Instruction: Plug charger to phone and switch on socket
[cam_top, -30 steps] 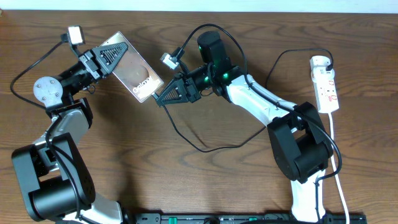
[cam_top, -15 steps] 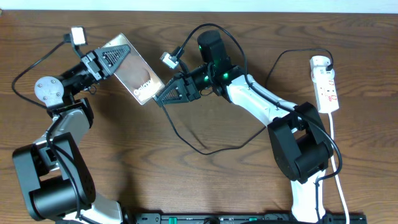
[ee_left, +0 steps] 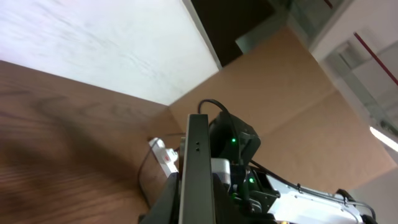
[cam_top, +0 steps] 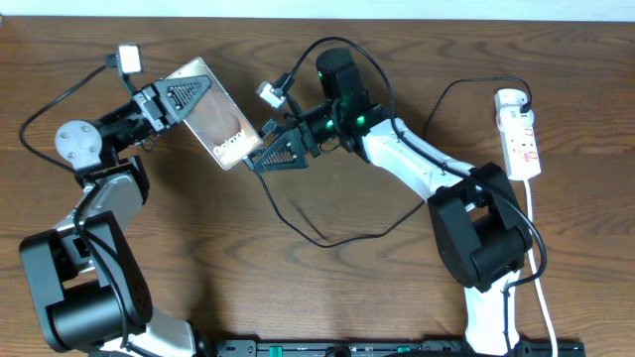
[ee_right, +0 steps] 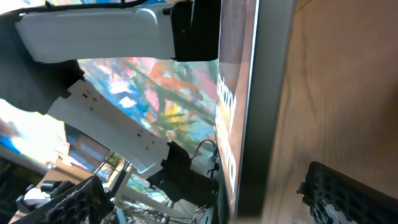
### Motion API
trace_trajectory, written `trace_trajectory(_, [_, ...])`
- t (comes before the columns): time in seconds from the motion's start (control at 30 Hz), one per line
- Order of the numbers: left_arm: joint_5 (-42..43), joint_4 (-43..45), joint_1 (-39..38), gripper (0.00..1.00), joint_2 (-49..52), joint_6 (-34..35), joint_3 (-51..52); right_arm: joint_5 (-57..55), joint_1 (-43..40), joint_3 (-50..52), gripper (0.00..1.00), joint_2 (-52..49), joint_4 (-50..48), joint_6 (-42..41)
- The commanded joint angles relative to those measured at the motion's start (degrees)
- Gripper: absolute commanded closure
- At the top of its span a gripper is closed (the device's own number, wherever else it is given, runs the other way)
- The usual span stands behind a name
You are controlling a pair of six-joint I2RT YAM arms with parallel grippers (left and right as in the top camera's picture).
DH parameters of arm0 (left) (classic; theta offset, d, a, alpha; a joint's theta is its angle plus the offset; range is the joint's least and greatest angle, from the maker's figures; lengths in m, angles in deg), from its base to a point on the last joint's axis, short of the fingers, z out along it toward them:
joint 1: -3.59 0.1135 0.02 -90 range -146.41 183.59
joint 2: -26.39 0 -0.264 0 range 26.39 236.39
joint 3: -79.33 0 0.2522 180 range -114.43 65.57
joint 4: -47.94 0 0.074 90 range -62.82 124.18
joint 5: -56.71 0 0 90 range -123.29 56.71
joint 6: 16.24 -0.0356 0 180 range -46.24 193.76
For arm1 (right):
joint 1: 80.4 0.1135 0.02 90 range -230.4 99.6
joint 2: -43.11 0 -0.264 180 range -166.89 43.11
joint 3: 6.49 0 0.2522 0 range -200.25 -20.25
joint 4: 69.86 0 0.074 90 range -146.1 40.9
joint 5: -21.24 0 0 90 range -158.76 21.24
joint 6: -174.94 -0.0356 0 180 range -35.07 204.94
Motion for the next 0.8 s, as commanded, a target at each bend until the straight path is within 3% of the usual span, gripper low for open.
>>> trace_trajectory(0.0, [-1.7, -0.9, 3.0, 0.93, -0.3, -1.7, -0.2, -4.1, -3.5, -0.7, 0.01, 1.4, 0.3, 0.1])
trace_trajectory(0.13, [-2.0, -2.2, 6.0, 0.93, -0.3, -2.2, -0.2, -11.7, -8.1, -0.7, 0.01, 1.4, 3.4, -1.3])
trace_trajectory(0.27, [-3.3, -6.6, 7.2, 0.93, -0.3, -5.6, -0.2, -27.4, -11.3, -0.7, 0.01, 1.4, 14.6, 1.5])
trace_trajectory(0.43, [-10.4, -30.2, 7.1, 0.93, -0.3, -20.4, -0.2, -50.2, -13.2, -0.7, 0.01, 1.4, 29.0, 4.0])
trace_trajectory(0.57, [-19.4, -50.6, 7.1, 0.93, -0.3, -34.2, -0.2, -52.2, -13.7, -0.7, 0.01, 1.4, 30.6, 5.1])
trace_trajectory(0.77, [-31.3, -67.8, 7.1, 0.93, -0.3, -42.3, -0.2, -55.2, -13.6, -0.7, 0.01, 1.4, 30.7, 5.1])
